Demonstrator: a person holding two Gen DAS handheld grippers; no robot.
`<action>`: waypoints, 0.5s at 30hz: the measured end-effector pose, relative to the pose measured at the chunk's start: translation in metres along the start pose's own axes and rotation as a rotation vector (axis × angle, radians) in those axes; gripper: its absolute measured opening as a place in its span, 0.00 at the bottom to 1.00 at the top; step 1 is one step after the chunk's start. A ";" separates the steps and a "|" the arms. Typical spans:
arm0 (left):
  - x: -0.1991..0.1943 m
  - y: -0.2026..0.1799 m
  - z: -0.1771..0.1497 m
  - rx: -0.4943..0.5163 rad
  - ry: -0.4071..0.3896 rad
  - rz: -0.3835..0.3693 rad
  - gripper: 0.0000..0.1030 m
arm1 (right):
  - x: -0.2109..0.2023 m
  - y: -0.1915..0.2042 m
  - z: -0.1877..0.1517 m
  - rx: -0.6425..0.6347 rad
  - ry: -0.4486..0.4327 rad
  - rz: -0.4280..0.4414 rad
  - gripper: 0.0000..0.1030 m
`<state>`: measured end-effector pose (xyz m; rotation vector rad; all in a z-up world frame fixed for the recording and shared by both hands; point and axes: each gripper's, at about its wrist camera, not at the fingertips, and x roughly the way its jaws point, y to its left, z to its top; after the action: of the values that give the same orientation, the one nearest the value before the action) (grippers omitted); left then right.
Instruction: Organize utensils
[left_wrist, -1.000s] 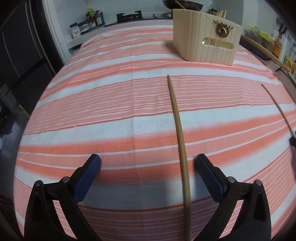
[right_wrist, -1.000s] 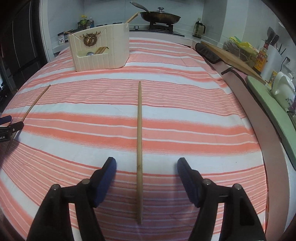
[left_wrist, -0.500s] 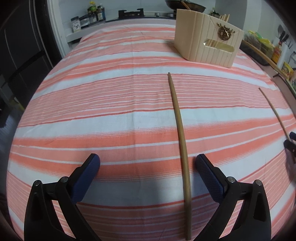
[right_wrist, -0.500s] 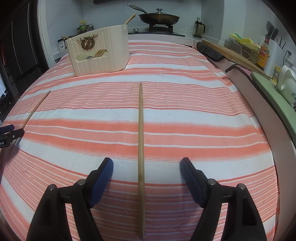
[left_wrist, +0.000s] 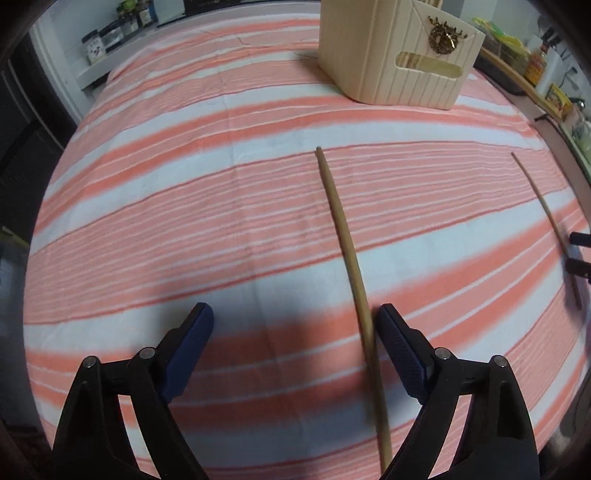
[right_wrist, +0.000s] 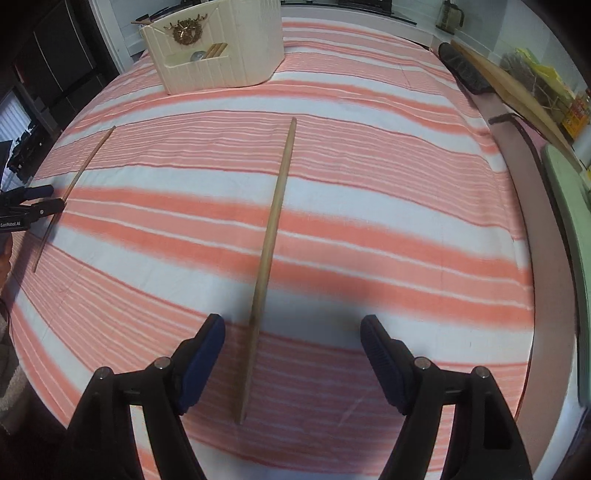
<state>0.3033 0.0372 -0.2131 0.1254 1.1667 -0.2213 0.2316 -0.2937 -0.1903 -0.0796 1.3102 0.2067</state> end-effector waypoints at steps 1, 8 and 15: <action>0.003 0.000 0.009 -0.004 0.008 -0.001 0.84 | 0.005 0.000 0.011 0.005 0.003 0.004 0.75; 0.017 -0.008 0.061 -0.011 0.008 0.006 0.08 | 0.031 0.001 0.097 0.041 -0.058 0.002 0.37; -0.030 -0.007 0.042 -0.054 -0.164 -0.045 0.03 | -0.013 -0.004 0.112 0.143 -0.223 0.124 0.06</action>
<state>0.3276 0.0246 -0.1687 0.0332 1.0124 -0.2349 0.3361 -0.2793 -0.1495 0.1435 1.1048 0.2205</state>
